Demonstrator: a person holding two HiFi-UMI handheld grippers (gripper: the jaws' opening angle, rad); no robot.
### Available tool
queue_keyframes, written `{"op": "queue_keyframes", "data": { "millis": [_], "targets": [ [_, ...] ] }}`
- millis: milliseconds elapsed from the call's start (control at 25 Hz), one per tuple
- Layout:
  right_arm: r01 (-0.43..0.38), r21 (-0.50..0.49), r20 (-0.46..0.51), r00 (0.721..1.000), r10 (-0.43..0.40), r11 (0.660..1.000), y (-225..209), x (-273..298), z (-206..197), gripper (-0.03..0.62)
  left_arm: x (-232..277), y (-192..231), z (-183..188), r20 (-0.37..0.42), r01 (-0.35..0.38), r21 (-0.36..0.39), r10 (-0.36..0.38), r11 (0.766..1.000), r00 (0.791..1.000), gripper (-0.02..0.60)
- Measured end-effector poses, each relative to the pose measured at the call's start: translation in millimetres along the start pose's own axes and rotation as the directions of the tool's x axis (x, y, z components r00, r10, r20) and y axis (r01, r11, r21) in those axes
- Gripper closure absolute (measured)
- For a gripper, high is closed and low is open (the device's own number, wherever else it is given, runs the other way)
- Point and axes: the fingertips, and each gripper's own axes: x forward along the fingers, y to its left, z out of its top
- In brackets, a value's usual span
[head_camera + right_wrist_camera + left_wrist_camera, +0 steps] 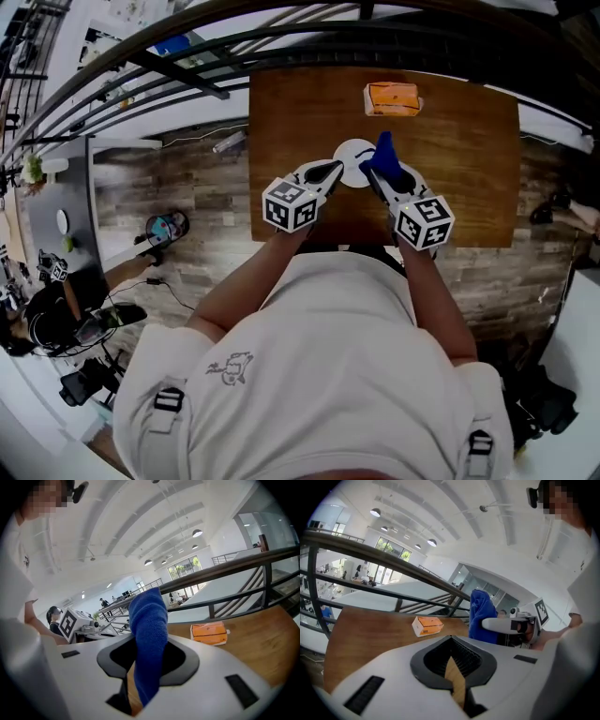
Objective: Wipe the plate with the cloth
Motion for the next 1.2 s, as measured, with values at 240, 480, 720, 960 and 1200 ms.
{"op": "queue_keyframes", "data": {
  "millis": [240, 480, 720, 960, 1200],
  "targets": [
    [-0.021, -0.020, -0.080, 0.997, 0.019, 1.000, -26, 15, -31, 0.470, 23, 17, -28, -0.056, -0.065, -0.018, 0.064, 0.998, 0.996, 0.572],
    [-0.025, -0.024, -0.170, 0.985, 0.021, 0.999, -53, 35, -65, 0.470, 44, 46, -69, -0.123, -0.128, -0.088, 0.117, 0.988, 0.986, 0.568],
    [-0.039, -0.012, -0.239, 0.970, 0.035, 0.999, -67, 49, -97, 0.470, 52, 72, -95, -0.183, -0.189, -0.115, 0.166, 0.975, 0.969, 0.529],
    [-0.029, 0.038, -0.289, 0.957, 0.038, 0.999, -93, 61, -129, 0.470, 65, 92, -125, -0.246, -0.231, -0.137, 0.193, 0.963, 0.950, 0.506],
    [-0.008, 0.065, -0.333, 0.942, 0.029, 0.998, -114, 77, -156, 0.470, 75, 106, -143, -0.295, -0.255, -0.185, 0.194, 0.949, 0.936, 0.469]
  ]
}}
